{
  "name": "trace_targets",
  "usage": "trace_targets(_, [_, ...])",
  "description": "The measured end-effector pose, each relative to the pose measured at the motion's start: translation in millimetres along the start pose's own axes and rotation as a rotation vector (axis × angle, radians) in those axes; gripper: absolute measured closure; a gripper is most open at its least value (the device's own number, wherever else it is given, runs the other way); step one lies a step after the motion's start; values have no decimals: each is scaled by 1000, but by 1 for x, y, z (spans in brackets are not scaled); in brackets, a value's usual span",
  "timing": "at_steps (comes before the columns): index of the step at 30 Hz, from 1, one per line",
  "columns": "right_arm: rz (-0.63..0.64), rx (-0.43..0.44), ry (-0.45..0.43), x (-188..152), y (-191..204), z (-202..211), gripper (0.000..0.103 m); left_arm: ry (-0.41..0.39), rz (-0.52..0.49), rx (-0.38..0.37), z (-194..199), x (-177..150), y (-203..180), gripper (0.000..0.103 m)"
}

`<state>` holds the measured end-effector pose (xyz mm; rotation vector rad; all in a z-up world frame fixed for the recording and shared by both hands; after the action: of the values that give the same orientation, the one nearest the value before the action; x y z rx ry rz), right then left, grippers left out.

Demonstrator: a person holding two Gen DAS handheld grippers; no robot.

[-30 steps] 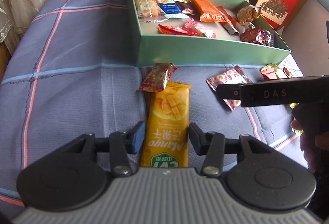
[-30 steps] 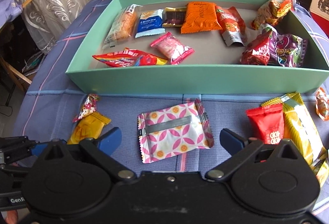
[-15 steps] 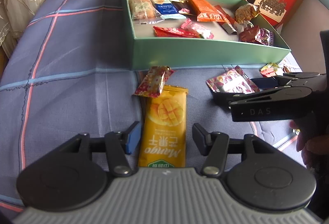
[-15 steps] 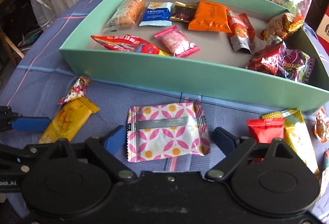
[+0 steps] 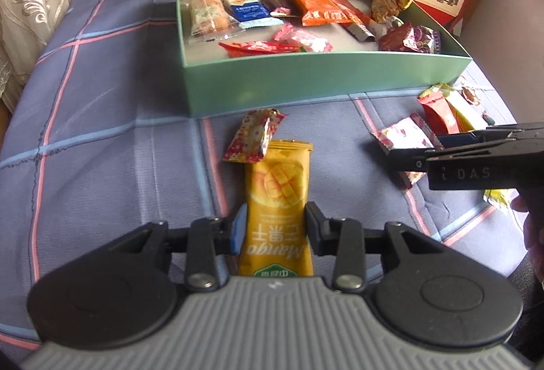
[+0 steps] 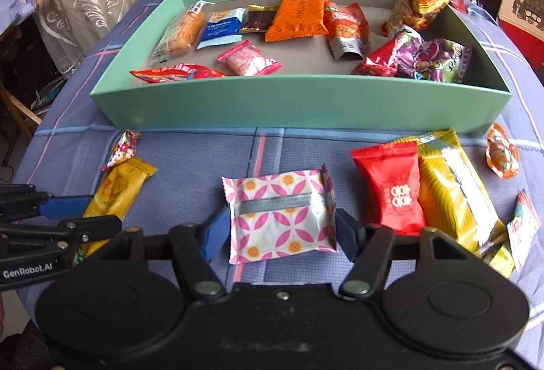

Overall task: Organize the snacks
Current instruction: 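Carry Mango bar and floral pack into the green tray and open both tools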

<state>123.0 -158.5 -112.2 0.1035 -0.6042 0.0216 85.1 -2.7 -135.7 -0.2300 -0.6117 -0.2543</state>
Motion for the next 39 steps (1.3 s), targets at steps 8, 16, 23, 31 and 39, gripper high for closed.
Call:
trace_targets(8, [-61, 1, 1, -10, -14, 11, 38, 24, 5, -43, 0, -3, -10, 67])
trace_targets(16, [-131, 8, -21, -14, -28, 26, 38, 38, -38, -116, -8, 5, -36, 67])
trace_targets(23, [-185, 28, -42, -12, -38, 38, 38, 17, -63, -126, -3, 8, -48, 67])
trace_targets(31, [-209, 71, -76, -3, -38, 55, 38, -26, -50, -102, 14, 24, -43, 67])
trace_targets(39, [-205, 110, -151, 34, -34, 76, 38, -132, -2, -32, 37, 72, -16, 67])
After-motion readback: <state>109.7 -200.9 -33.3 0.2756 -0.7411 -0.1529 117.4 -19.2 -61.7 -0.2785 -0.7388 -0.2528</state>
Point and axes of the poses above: each gripper's, at about its wrist camera, not at the fingertips, and z roughly against the way its jaws point, y to its left, x to its top, the point moved 7 cm from there along -z, roughly the way its jaws point, and after that the axes turned 6 degrees about -y, right-handed, at the moved point
